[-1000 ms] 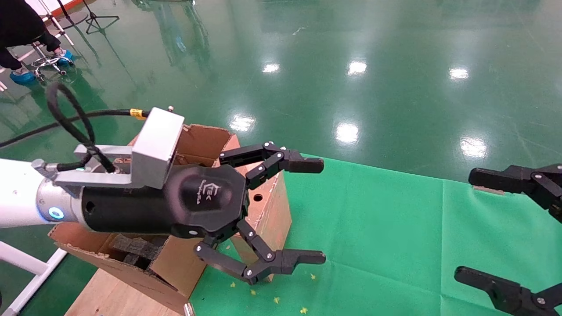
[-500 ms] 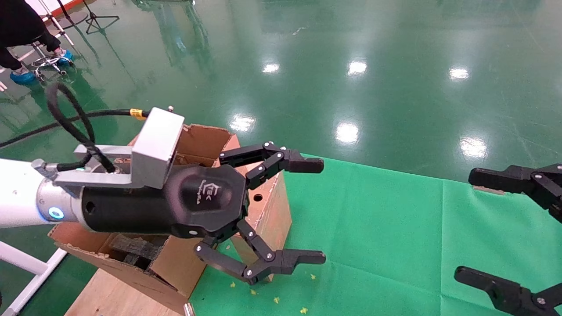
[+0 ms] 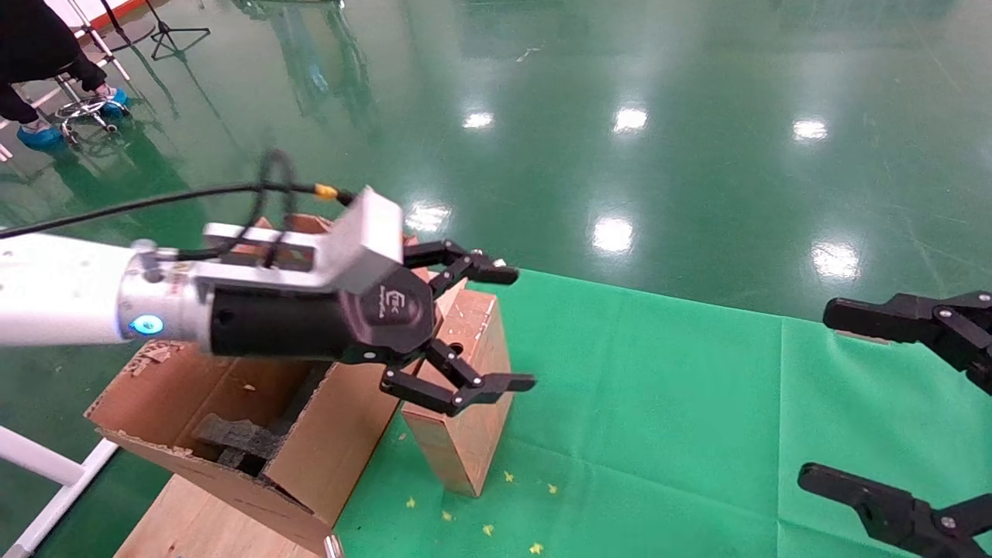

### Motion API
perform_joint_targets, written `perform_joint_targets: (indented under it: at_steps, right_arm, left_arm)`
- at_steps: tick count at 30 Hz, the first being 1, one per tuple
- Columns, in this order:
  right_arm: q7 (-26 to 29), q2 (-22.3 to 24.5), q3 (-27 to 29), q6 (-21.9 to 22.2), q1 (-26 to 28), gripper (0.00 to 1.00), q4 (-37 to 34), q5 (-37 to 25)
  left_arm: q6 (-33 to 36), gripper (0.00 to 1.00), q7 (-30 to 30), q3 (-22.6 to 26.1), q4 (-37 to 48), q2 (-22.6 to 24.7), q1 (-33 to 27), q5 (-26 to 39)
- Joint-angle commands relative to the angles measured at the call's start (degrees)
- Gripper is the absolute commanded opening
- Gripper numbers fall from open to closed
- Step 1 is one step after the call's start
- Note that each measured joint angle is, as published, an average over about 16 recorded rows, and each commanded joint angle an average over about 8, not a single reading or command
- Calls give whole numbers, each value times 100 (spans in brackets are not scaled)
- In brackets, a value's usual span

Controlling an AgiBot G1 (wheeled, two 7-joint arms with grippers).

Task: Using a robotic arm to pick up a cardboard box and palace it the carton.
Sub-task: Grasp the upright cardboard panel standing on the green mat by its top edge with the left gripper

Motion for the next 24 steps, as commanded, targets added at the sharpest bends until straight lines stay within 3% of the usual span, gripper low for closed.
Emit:
perform_joint_targets:
  at_steps: [1, 7, 12, 18, 24]
  right_arm:
    - [0, 0, 0, 1, 0, 0, 0, 0]
    - [0, 0, 0, 1, 0, 0, -1, 1]
    - [0, 1, 0, 2, 0, 0, -2, 2]
    - [0, 1, -1, 2, 0, 0, -2, 2]
    - [-1, 1, -1, 2, 0, 0, -2, 2]
  left_arm:
    - [-65, 100, -109, 117, -12, 9, -163, 298]
    - [-109, 100, -178, 203, -71, -38, -250, 541]
    - [-388, 100, -754, 389, -238, -83, -436, 1191]
    - [-616, 100, -2342, 825, -303, 193, -1100, 2467]
    - [-161, 100, -4446, 1350, -197, 671, -1923, 3675]
